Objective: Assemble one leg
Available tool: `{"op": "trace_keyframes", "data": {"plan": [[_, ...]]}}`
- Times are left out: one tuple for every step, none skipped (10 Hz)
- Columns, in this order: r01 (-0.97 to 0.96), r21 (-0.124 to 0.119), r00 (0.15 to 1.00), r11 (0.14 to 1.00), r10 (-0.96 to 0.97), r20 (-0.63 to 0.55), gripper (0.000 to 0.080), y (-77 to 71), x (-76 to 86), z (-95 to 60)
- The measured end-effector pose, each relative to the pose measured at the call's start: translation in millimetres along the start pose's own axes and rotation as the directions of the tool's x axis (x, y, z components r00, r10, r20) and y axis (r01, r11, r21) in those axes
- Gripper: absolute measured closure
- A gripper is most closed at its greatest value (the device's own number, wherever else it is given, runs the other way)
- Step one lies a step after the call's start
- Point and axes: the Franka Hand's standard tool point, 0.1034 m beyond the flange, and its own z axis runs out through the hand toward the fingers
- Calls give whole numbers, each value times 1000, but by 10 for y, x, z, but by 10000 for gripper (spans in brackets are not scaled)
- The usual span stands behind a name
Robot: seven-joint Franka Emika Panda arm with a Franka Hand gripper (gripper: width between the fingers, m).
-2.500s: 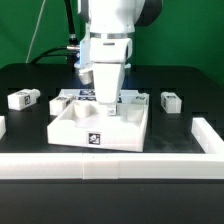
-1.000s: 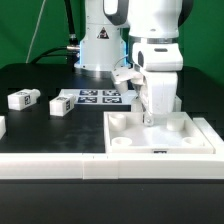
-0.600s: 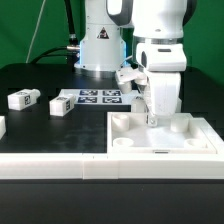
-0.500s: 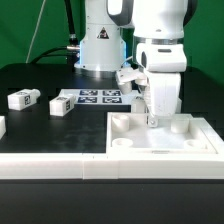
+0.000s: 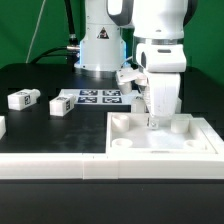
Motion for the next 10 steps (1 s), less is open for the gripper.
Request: {"op": "trace_keyframes", "data": {"plan": [[0, 0, 1000, 1000, 0, 0, 384, 0, -1, 0], [-1, 0, 1000, 1000, 1, 0, 384, -1, -3, 1], [-1, 0, 1000, 1000, 1, 0, 217, -1, -4, 1], [-1, 0, 1000, 1000, 1, 0, 171, -2, -5, 1], [-1, 0, 1000, 1000, 1, 0, 154, -2, -6, 1], [-1, 1, 1000, 1000, 1, 0, 154, -2, -6, 2], [-1, 1, 1000, 1000, 1, 0, 151, -2, -6, 2], [-9, -3, 1000, 1000, 9, 0, 151, -4, 2, -25], [-25, -16, 1000, 1000, 25, 2, 150, -22, 22, -144], [-36, -26, 999, 999, 36, 4, 150, -64, 44, -256]]}}
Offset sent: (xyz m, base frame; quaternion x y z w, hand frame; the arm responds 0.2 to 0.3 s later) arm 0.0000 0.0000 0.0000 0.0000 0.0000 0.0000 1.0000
